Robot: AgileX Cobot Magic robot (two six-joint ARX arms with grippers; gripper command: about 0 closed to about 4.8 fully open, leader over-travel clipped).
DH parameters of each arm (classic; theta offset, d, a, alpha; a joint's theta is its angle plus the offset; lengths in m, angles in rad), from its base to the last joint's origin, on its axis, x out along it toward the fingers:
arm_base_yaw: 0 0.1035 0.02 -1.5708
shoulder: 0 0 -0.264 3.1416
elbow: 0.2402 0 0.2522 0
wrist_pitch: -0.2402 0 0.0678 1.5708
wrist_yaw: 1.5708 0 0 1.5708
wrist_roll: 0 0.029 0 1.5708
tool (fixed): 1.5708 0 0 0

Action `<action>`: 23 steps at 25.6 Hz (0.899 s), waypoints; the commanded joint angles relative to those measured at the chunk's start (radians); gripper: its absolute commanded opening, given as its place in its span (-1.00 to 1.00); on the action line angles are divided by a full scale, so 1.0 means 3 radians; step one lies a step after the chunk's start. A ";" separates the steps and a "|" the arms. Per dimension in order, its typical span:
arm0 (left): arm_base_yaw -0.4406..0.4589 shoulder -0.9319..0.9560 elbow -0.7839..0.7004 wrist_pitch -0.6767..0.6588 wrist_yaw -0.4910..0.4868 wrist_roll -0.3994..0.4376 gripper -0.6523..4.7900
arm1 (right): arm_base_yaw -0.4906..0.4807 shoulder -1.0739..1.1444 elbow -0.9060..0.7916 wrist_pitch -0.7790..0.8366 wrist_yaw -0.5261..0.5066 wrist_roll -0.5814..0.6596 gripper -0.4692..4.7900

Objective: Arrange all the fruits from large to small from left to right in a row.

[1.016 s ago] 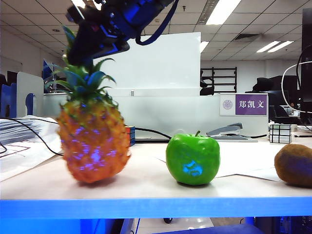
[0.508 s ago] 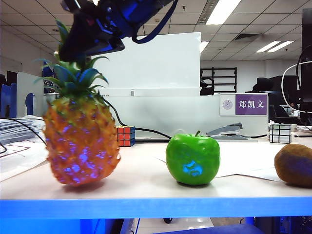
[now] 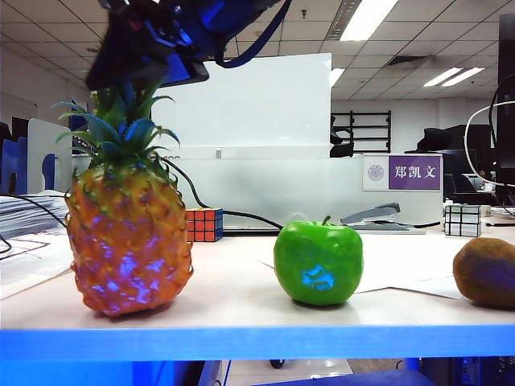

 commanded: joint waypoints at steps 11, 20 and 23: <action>0.0001 -0.0005 0.0003 0.0018 0.0009 0.0015 -0.78 | -0.0001 -0.0251 0.0028 0.0821 0.0532 0.0009 0.50; 0.0001 -0.0005 0.0197 0.0264 0.0034 -0.0348 -0.78 | 0.0004 -0.1428 0.0028 0.0739 0.1826 -0.0245 -0.83; 0.0001 -0.0005 0.0383 0.0301 -0.0078 -0.0435 -0.78 | 0.0005 -0.2073 0.0028 0.0070 0.1926 -0.0006 -0.83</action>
